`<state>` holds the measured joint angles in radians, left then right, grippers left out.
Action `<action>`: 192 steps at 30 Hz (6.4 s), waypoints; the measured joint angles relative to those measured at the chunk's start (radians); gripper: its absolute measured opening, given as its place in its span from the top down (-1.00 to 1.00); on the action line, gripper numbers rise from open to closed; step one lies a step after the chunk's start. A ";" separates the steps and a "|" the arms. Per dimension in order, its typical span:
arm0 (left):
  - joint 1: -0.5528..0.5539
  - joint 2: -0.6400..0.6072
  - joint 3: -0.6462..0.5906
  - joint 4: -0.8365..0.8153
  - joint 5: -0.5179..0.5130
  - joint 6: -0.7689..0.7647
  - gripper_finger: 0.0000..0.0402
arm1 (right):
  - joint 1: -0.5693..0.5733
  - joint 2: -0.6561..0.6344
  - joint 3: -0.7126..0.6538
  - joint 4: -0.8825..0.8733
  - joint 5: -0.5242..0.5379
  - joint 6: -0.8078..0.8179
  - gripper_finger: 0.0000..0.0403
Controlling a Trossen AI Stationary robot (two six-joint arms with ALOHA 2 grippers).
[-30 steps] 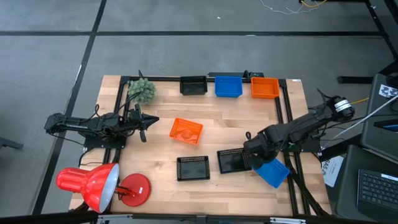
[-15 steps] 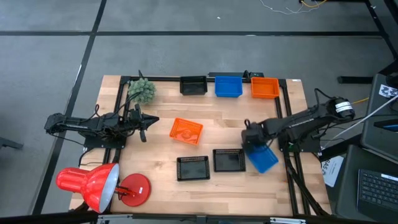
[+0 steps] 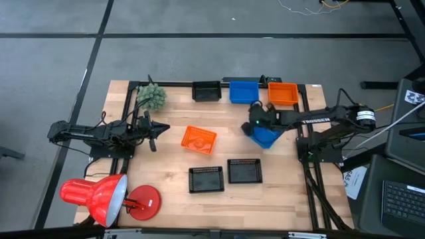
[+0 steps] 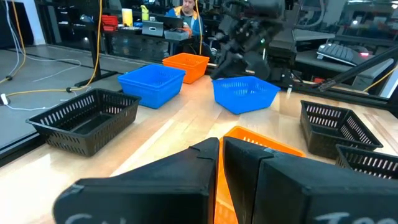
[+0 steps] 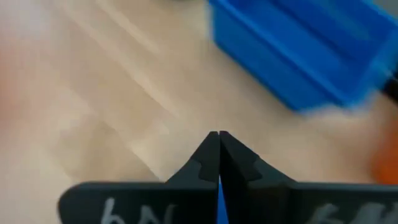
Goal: Stack baskets by color
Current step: Move the blue bin closer to the top blue bin, then move the orange bin closer to the top blue bin, then stack the bottom blue bin on the top blue bin
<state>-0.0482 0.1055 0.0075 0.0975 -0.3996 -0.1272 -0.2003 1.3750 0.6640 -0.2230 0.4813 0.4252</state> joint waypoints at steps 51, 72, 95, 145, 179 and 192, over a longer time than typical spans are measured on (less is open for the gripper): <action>0.151 1.252 1.010 -0.745 0.378 0.209 0.47 | 0.388 -0.353 0.340 -1.122 -0.034 0.574 1.00; 0.193 1.558 1.015 -0.267 0.358 0.025 0.49 | 0.404 -0.421 0.186 -0.918 -0.080 0.554 1.00; 0.087 1.401 1.172 -1.080 0.186 -0.182 0.49 | 0.321 -0.410 0.186 -0.737 -0.040 0.277 0.37; 0.087 1.135 0.930 -0.955 0.016 -0.158 0.49 | 0.337 0.089 0.138 -0.757 -0.181 0.378 0.26; 0.087 1.136 0.930 -0.982 -0.082 -0.073 0.49 | -0.015 0.070 0.618 -0.612 0.121 -0.547 0.99; 0.087 1.136 0.831 -0.973 -0.083 -0.128 0.49 | -0.386 0.242 0.616 -0.539 -0.264 -0.931 1.00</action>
<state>0.0387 1.2415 0.8385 -0.8758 -0.4823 -0.2557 -0.5867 1.6168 1.2804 -0.7620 0.2171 -0.5054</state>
